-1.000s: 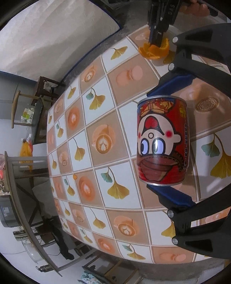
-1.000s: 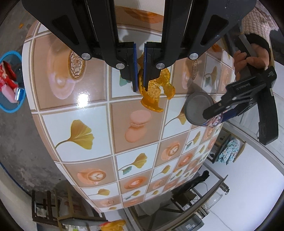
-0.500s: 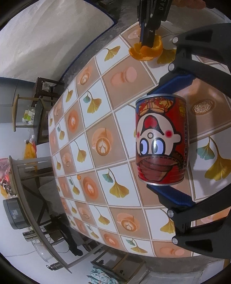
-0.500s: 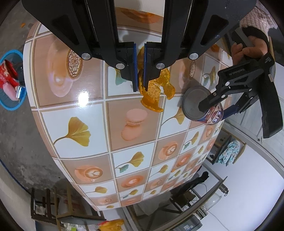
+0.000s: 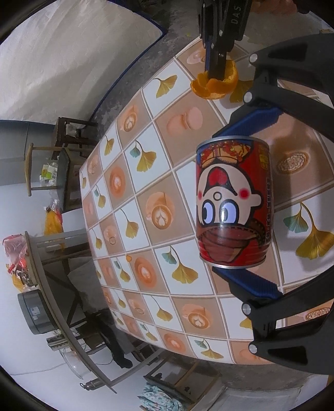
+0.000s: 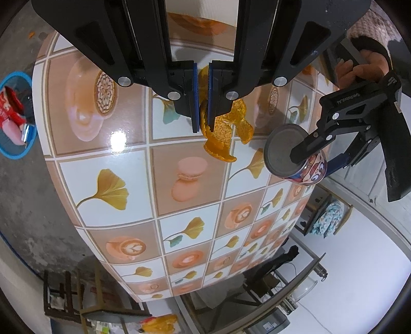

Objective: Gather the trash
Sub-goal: 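Lift the red can with the left gripper while right holds the peel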

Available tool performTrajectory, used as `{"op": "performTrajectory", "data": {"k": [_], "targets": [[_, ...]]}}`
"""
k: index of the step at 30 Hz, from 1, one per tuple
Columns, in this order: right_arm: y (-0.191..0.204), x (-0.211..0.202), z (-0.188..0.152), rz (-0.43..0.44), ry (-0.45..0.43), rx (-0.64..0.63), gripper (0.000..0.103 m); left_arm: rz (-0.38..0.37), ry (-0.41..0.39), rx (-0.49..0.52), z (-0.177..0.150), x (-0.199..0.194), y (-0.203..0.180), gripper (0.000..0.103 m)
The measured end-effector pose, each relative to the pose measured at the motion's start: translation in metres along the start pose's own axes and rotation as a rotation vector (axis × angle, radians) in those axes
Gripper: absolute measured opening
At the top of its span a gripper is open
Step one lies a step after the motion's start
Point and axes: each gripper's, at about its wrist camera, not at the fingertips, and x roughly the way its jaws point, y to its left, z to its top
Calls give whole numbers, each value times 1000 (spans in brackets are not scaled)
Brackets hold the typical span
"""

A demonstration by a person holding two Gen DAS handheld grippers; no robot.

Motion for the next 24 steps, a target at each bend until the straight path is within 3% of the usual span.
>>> {"op": "performTrajectory", "data": {"k": [24], "targets": [[-29, -20, -9, 46, -35, 36, 4, 13, -22, 64, 7, -12, -44, 90]]}}
